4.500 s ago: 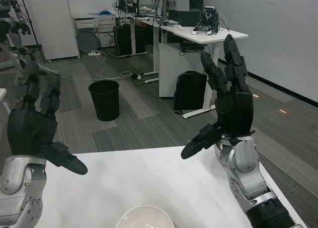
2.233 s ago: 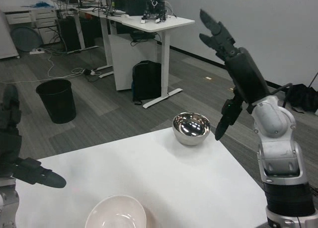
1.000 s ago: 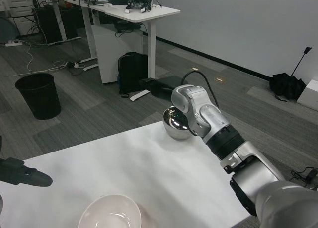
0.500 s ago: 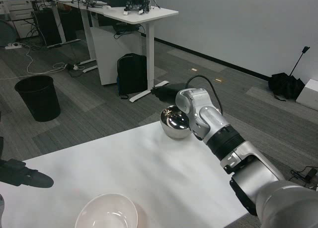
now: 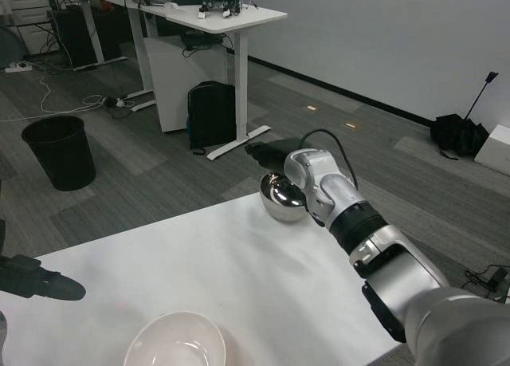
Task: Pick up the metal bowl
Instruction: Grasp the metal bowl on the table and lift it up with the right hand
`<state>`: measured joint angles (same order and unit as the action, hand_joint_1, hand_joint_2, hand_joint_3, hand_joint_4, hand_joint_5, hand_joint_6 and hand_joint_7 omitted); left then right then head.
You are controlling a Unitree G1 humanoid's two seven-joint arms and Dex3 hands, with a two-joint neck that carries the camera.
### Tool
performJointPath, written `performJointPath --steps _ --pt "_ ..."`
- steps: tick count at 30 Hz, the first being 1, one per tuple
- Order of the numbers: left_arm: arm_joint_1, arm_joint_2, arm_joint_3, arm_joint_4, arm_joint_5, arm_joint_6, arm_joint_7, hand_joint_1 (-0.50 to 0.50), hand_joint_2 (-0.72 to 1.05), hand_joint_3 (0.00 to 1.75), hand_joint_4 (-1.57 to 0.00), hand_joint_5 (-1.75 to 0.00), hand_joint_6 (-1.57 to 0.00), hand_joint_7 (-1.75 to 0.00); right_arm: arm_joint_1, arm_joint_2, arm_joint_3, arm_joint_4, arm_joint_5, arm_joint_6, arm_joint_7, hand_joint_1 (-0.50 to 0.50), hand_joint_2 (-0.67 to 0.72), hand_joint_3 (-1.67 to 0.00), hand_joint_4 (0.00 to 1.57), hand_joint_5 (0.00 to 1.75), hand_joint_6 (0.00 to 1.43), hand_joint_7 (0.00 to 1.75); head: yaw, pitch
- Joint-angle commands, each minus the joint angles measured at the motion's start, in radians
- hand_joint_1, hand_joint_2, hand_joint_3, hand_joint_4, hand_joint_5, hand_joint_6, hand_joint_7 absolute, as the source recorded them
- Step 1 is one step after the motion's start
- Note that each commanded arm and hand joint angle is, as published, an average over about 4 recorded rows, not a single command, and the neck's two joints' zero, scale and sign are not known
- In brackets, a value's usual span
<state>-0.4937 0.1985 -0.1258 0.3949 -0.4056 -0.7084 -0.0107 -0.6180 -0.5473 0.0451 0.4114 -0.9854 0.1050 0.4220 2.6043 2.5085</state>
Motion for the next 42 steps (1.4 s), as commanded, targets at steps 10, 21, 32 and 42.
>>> performJointPath --steps 10,21,32,42 --pt "-0.015 -0.010 -0.005 0.030 -0.005 -0.004 0.002 -0.50 -0.72 0.00 0.00 0.00 0.00 0.00 -0.014 0.024 0.001 0.106 -0.058 0.004 -0.050 -0.46 0.63 0.00 0.00 0.00 0.00 0.03 -0.013 -0.013" --pt "-0.022 -0.011 -0.012 0.041 -0.006 -0.004 0.001 -0.50 -0.72 0.00 0.00 0.00 0.00 0.00 -0.038 0.024 0.048 0.201 -0.058 0.018 -0.039 -0.46 0.60 0.00 0.00 0.00 0.00 0.07 -0.015 -0.017" --pt "-0.021 -0.011 -0.018 0.042 -0.017 -0.005 0.000 -0.50 -0.72 0.00 0.00 0.00 0.00 0.00 -0.046 0.030 0.081 0.225 -0.058 0.013 -0.060 -0.46 0.60 0.00 0.00 0.00 0.00 0.07 -0.009 -0.019" --pt "-0.020 -0.011 -0.017 0.046 -0.022 -0.005 0.000 -0.50 -0.72 0.00 0.00 0.00 0.00 0.00 -0.039 0.034 0.076 0.152 -0.062 0.019 -0.049 -0.46 0.60 0.00 0.00 0.00 0.00 0.07 -0.005 -0.020"
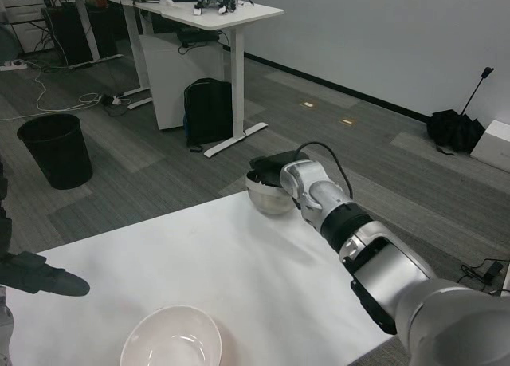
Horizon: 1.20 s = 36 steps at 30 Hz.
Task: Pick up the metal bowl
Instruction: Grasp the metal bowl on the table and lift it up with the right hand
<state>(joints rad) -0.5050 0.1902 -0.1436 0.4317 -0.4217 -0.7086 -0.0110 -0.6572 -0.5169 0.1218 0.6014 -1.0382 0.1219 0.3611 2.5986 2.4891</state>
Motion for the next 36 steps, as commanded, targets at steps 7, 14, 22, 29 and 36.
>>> performJointPath --steps 7,14,22,29,36 --pt "-0.010 -0.003 0.001 0.017 -0.007 -0.005 0.000 -0.50 -0.72 0.00 0.00 0.00 0.00 0.00 0.027 0.005 -0.025 -0.149 -0.026 0.023 0.049 -0.46 0.60 0.00 0.00 0.00 0.00 0.07 0.001 0.000" --pt "-0.022 -0.003 0.001 0.028 -0.007 -0.005 0.000 -0.50 -0.72 0.00 0.00 0.00 0.00 0.00 0.056 0.007 -0.064 -0.242 -0.031 0.037 0.072 -0.46 0.60 0.00 0.00 0.00 0.00 0.07 -0.007 0.000" --pt "-0.036 -0.003 -0.004 0.045 -0.008 -0.005 -0.004 -0.50 -0.72 0.00 0.00 0.00 0.00 0.00 0.030 0.009 -0.067 -0.203 -0.031 0.034 0.067 -0.46 0.60 0.00 0.00 0.00 0.00 0.07 -0.001 0.001" --pt "-0.038 -0.004 -0.004 0.050 -0.010 -0.007 -0.006 -0.50 -0.72 0.00 0.00 0.00 0.00 0.00 -0.067 0.027 -0.030 0.017 -0.003 -0.008 0.028 -0.46 0.60 0.00 0.00 0.00 0.00 0.07 0.006 -0.006" --pt "-0.032 -0.005 -0.006 0.050 -0.023 -0.014 -0.006 -0.50 -0.72 0.00 0.00 0.00 0.00 0.00 -0.102 0.036 0.006 0.105 -0.002 -0.014 0.025 -0.46 0.60 0.00 0.00 0.00 0.00 0.07 0.008 -0.003"
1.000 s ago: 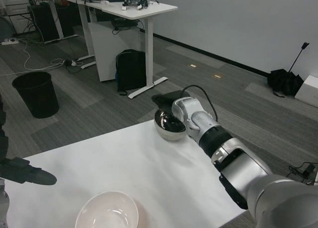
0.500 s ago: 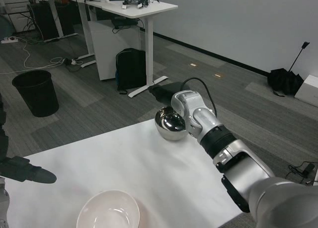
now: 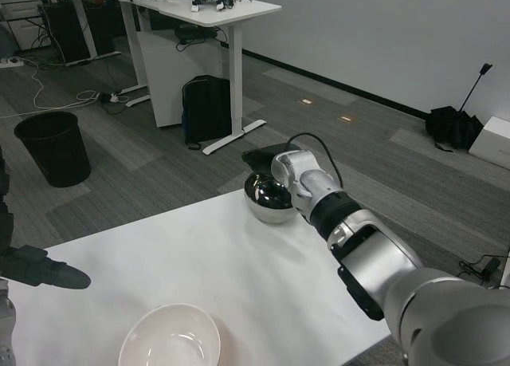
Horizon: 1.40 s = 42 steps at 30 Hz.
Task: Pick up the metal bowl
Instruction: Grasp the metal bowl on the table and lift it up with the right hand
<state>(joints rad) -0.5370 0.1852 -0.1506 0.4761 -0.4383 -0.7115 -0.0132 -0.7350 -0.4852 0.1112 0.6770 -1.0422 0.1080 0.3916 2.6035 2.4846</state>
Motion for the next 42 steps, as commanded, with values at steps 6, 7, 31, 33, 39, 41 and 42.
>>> performJointPath --steps 6,7,31,33,39,41,42 --pt "0.000 0.001 -0.001 0.010 -0.011 -0.012 -0.009 -0.50 -0.72 0.00 0.00 0.00 0.00 0.00 -0.030 0.003 0.063 0.047 0.003 -0.003 -0.005 -0.46 0.55 0.00 0.00 0.00 0.00 0.07 0.007 0.000" --pt "0.000 0.000 -0.001 0.011 -0.012 -0.012 -0.010 -0.50 -0.72 0.00 0.00 0.00 0.00 0.00 -0.030 0.003 0.072 0.048 0.004 -0.003 -0.005 -0.46 0.53 0.00 0.00 0.00 0.00 0.07 0.007 0.001" --pt "0.010 0.000 -0.003 0.007 -0.014 -0.019 -0.013 -0.50 -0.72 0.00 0.00 0.00 0.00 0.00 -0.006 -0.006 0.121 0.043 0.014 -0.004 0.016 -0.46 0.22 -0.36 0.00 1.45 0.28 1.59 0.015 -0.005" --pt "0.012 0.000 -0.003 0.007 -0.014 -0.019 -0.012 -0.50 -0.72 0.00 0.00 0.00 0.00 0.00 -0.003 -0.006 0.120 0.042 0.017 -0.008 0.014 -0.46 0.14 -0.58 0.01 1.53 0.37 1.55 0.016 -0.006" --pt "0.021 0.000 -0.003 0.004 -0.014 -0.019 -0.013 -0.50 -0.72 0.00 0.00 0.00 0.00 0.00 0.009 -0.007 0.117 0.043 0.036 -0.016 -0.019 -0.42 -0.21 -1.51 0.21 1.72 0.67 1.50 0.024 -0.004" --pt "0.026 0.000 -0.002 0.004 -0.014 -0.021 -0.012 -0.50 -0.72 0.00 0.00 0.00 0.00 0.00 0.019 -0.007 0.111 0.036 0.040 -0.025 -0.044 -0.42 -0.35 -1.57 0.34 1.75 0.83 1.47 0.027 -0.003" --pt "0.030 0.000 -0.001 0.004 -0.014 -0.022 -0.012 -0.50 -0.72 0.00 0.00 0.00 0.00 0.00 0.025 -0.007 0.106 0.029 0.041 -0.032 -0.056 -0.42 -0.38 -1.55 0.37 1.75 0.87 1.47 0.029 -0.003"
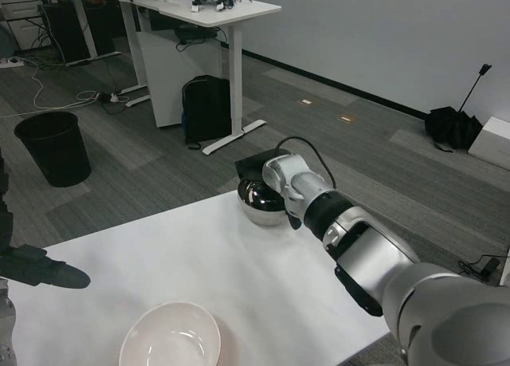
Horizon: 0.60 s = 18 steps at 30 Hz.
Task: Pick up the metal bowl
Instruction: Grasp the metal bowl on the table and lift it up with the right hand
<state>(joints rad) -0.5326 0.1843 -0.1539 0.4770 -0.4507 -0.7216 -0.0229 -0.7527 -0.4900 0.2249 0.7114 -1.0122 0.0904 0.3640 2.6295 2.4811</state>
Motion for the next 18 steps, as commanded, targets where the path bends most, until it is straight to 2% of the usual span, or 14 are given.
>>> performJointPath --steps 1,4,8,14,18 --pt "0.029 0.001 0.003 0.002 -0.002 -0.012 -0.002 -0.50 -0.72 0.00 0.00 0.00 0.00 0.00 0.049 -0.002 -0.012 -0.012 0.011 -0.021 -0.041 -0.41 -0.41 -1.53 0.43 1.75 0.93 1.45 0.004 0.002" --pt "0.035 0.001 0.005 -0.001 -0.002 -0.014 -0.002 -0.50 -0.72 0.00 0.00 0.00 0.00 0.00 0.061 -0.006 -0.020 -0.036 0.012 -0.027 -0.058 -0.38 -0.48 -1.49 0.66 1.75 1.14 1.34 0.006 0.004" --pt "0.038 0.001 0.007 -0.003 -0.002 -0.017 -0.002 -0.50 -0.72 0.00 0.00 0.00 0.00 0.00 0.071 -0.010 -0.028 -0.065 0.015 -0.027 -0.060 -0.33 -0.54 -1.43 0.82 1.70 1.28 1.24 0.009 0.005" --pt "0.038 0.001 0.007 -0.003 -0.002 -0.018 -0.002 -0.50 -0.72 0.00 0.00 0.00 0.00 0.00 0.093 -0.018 -0.052 -0.131 0.016 -0.027 -0.055 -0.33 -0.54 -1.43 0.89 1.65 1.34 1.19 0.016 0.004" --pt "0.036 0.001 0.005 -0.003 -0.002 -0.018 -0.002 -0.50 -0.72 0.00 0.00 0.00 0.00 0.00 0.130 -0.034 -0.078 -0.252 0.029 -0.027 -0.038 -0.33 -0.54 -1.43 0.90 1.65 1.34 1.19 0.022 0.005"
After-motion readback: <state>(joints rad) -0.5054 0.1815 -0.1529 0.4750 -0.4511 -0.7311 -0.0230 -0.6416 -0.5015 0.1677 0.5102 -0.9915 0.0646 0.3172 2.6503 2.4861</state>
